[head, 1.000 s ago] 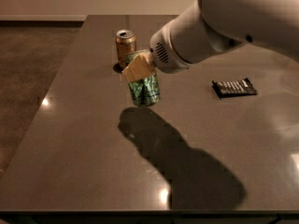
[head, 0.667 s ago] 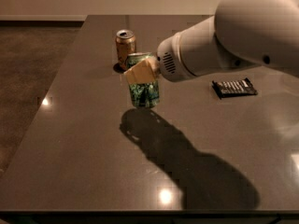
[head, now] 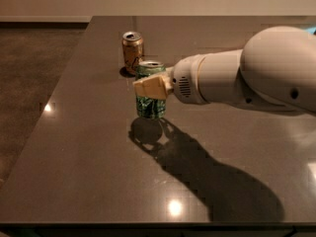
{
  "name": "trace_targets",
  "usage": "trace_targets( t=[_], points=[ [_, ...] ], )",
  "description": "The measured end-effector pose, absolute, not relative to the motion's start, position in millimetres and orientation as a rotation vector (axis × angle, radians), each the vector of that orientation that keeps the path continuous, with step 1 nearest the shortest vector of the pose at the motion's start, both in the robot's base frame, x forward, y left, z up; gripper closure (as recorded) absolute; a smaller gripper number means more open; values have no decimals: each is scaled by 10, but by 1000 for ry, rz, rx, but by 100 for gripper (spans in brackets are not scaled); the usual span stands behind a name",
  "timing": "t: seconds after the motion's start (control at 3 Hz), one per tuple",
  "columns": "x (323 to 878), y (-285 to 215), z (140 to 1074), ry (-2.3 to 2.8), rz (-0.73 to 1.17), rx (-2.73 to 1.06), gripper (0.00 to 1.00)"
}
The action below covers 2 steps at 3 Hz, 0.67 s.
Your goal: Place green can upright
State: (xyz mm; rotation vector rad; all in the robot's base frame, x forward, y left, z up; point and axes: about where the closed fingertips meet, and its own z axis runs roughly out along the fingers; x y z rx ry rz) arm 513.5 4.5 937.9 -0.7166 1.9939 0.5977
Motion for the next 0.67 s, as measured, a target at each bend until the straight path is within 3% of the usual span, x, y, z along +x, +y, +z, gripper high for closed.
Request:
trace_targets(
  t=[0.67],
  points=[
    [5122, 99, 9297, 1872, 575, -720, 100]
  ],
)
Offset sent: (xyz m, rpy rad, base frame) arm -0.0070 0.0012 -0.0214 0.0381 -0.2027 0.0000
